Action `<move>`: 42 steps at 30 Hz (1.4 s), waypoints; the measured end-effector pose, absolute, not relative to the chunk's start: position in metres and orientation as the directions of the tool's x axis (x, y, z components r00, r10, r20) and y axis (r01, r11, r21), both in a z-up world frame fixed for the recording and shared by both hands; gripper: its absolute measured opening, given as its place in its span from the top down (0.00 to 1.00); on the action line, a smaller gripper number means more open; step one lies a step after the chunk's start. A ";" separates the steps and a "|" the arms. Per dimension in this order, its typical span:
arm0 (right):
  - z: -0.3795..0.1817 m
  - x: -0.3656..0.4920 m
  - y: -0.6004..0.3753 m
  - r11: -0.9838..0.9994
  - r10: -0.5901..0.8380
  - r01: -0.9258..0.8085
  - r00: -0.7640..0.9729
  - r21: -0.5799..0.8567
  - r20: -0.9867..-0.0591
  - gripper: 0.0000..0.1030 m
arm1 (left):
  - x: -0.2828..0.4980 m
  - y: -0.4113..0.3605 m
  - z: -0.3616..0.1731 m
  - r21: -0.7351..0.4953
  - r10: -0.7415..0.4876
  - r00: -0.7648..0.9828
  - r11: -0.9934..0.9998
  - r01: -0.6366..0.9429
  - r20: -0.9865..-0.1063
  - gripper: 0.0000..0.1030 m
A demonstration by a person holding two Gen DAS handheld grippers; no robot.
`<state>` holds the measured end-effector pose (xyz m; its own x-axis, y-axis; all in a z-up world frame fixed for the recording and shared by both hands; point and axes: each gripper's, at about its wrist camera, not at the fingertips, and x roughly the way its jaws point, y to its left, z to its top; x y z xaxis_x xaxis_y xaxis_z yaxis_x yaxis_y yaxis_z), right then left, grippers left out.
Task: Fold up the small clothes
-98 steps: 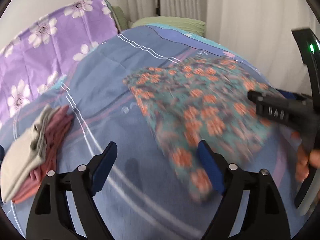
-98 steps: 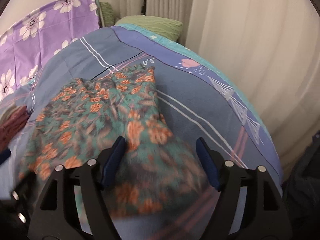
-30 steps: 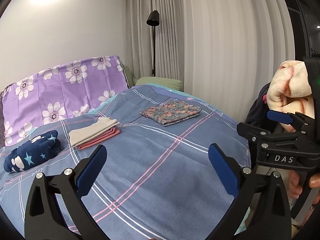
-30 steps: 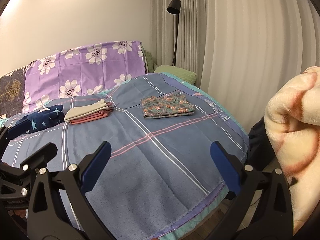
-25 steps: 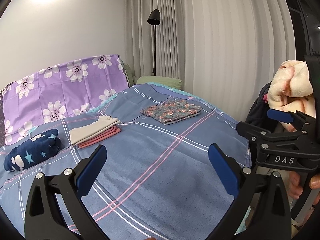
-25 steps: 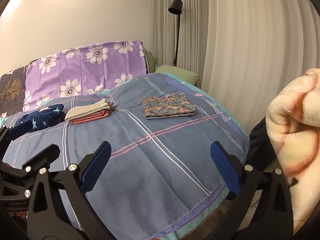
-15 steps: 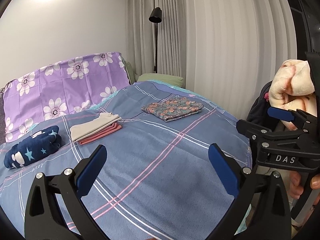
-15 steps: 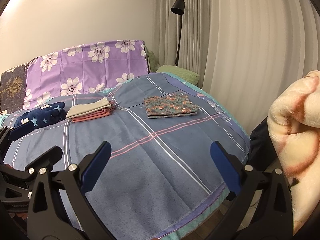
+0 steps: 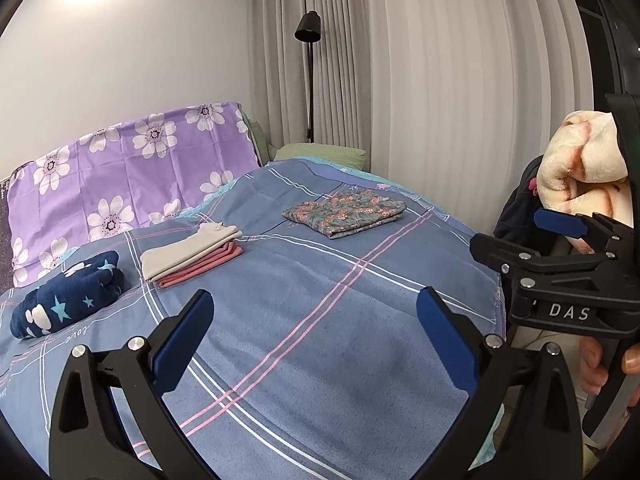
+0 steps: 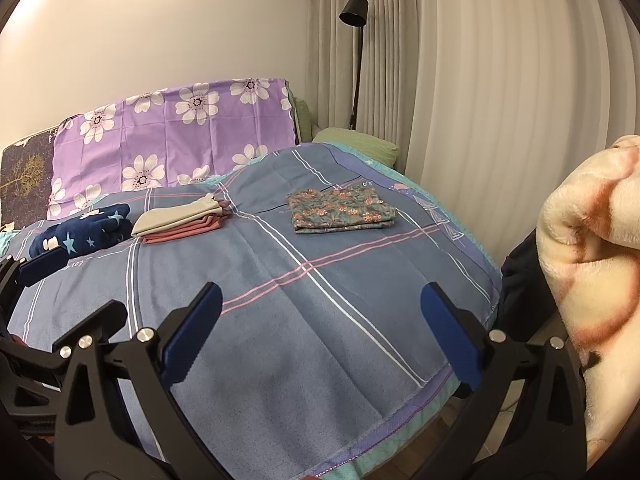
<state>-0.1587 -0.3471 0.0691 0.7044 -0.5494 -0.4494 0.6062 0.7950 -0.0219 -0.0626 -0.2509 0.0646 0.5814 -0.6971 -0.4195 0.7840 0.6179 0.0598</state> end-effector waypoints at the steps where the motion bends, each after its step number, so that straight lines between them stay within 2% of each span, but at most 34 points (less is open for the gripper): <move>1: 0.069 -0.159 -0.348 0.795 -0.549 0.606 0.705 -0.022 -0.449 0.02 | -0.062 -0.251 0.064 0.058 -0.695 0.583 0.621 0.782 -0.420 0.02; 42: 0.050 -0.147 -0.370 0.800 -0.521 0.600 0.700 0.007 -0.488 0.02 | -0.054 -0.271 0.051 0.107 -0.641 0.607 0.641 0.760 -0.470 0.02</move>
<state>-0.1469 -0.3696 0.0495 0.7004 -0.5207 -0.4881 0.5999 0.8000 0.0075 -0.0541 -0.2708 0.0513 0.6069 -0.6406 -0.4704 0.7598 0.6413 0.1070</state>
